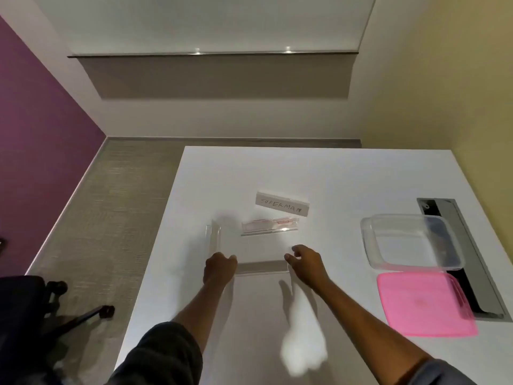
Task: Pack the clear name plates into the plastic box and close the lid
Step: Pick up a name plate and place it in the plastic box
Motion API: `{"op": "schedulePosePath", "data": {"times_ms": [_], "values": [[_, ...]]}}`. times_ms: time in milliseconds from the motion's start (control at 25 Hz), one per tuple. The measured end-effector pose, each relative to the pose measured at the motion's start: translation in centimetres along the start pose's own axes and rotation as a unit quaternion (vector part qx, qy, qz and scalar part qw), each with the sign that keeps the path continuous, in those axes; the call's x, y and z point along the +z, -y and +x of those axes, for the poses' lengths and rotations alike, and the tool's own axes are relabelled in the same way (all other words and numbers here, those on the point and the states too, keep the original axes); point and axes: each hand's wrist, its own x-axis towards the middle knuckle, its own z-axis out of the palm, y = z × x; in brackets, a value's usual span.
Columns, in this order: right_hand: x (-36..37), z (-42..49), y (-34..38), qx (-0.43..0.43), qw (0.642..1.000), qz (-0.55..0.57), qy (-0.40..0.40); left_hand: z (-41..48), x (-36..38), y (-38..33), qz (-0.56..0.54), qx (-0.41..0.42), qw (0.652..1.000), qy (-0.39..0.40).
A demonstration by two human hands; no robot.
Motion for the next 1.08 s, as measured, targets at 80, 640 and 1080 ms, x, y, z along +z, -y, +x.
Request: {"op": "schedulePosePath", "data": {"times_ms": [80,640,1080], "values": [[0.8,0.3,0.4,0.023,1.0,0.018,-0.01,0.8,0.1,0.5,-0.083,-0.037,0.996,0.025],[3.9,0.9,-0.6,0.13,0.967,0.205,-0.082,4.4,1.4,2.2,-0.263,-0.169,0.948,0.055],[2.1,-1.4,-2.3,0.158,0.888,0.411,-0.129,2.0,1.6,2.4,-0.429,-0.157,0.884,0.099]]}}
